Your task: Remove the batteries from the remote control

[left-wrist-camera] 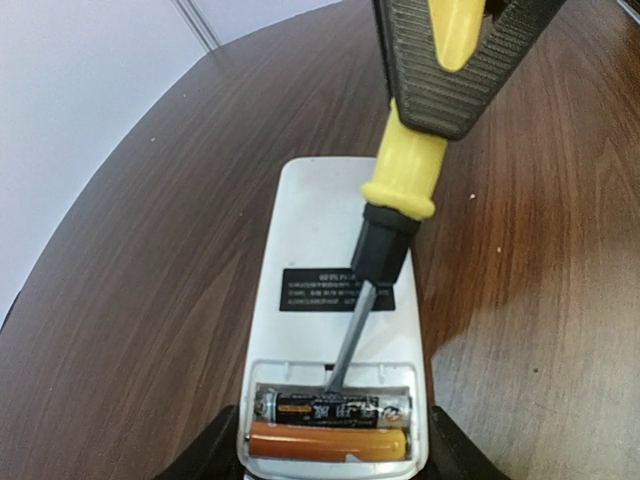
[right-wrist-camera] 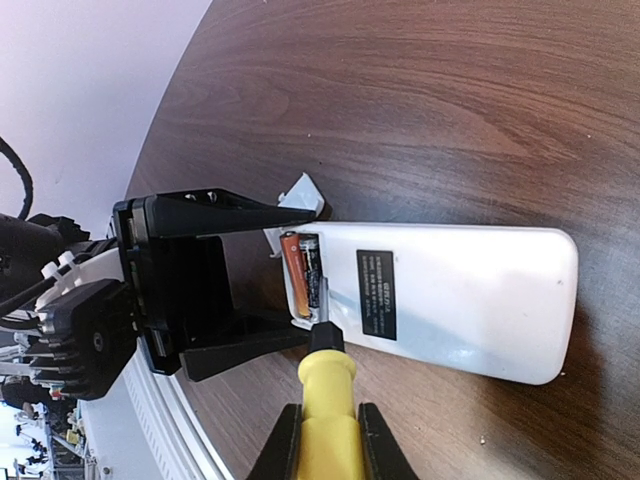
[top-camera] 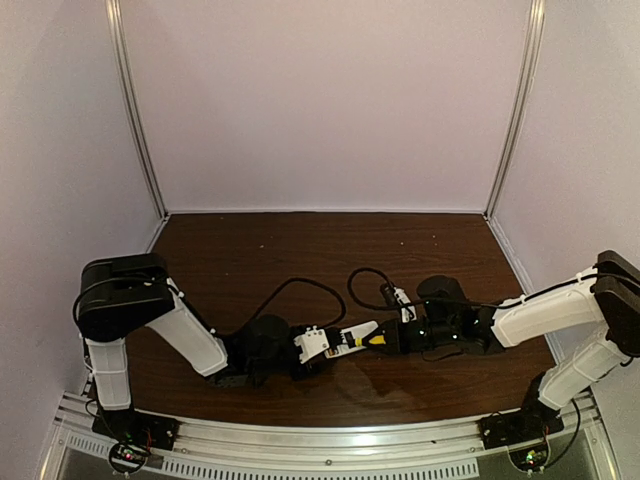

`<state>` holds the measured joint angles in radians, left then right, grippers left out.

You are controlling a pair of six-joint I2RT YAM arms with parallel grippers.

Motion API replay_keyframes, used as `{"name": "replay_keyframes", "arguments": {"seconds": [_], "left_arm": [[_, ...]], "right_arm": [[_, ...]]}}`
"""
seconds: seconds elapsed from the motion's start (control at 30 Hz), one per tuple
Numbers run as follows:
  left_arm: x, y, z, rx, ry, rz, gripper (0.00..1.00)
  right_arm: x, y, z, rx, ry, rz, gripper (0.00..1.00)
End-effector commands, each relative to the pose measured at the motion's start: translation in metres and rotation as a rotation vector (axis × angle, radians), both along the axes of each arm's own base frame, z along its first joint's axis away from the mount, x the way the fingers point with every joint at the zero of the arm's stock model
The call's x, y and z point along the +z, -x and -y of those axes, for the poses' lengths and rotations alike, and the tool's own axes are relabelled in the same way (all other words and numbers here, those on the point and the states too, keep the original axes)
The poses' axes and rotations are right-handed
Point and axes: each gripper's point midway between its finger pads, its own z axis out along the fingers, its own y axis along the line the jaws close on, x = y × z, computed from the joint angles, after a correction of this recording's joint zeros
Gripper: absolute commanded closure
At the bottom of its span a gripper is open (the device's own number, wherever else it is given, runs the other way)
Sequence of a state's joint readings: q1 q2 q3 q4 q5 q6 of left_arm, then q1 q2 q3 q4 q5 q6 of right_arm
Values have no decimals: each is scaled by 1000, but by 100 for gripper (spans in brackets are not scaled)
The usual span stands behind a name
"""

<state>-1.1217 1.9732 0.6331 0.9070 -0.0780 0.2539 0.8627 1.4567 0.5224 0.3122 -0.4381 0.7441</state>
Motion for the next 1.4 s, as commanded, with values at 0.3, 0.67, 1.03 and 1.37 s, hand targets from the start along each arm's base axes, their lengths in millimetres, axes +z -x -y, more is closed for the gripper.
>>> {"name": "replay_keyframes", "arguments": {"seconds": [0.3, 0.67, 1.03, 1.37], "left_arm": [[26, 11, 19, -77, 101, 40, 100], [26, 11, 19, -79, 102, 39, 100], [25, 12, 20, -81, 97, 35, 100], [25, 13, 21, -87, 96, 30, 100]], "right_arm": [[-39, 11, 18, -17, 72, -107, 100], [-18, 11, 19, -2, 61, -66, 100], [-11, 10, 21, 8, 82, -43, 100], [-7, 0, 28, -31, 138, -2, 100]]}}
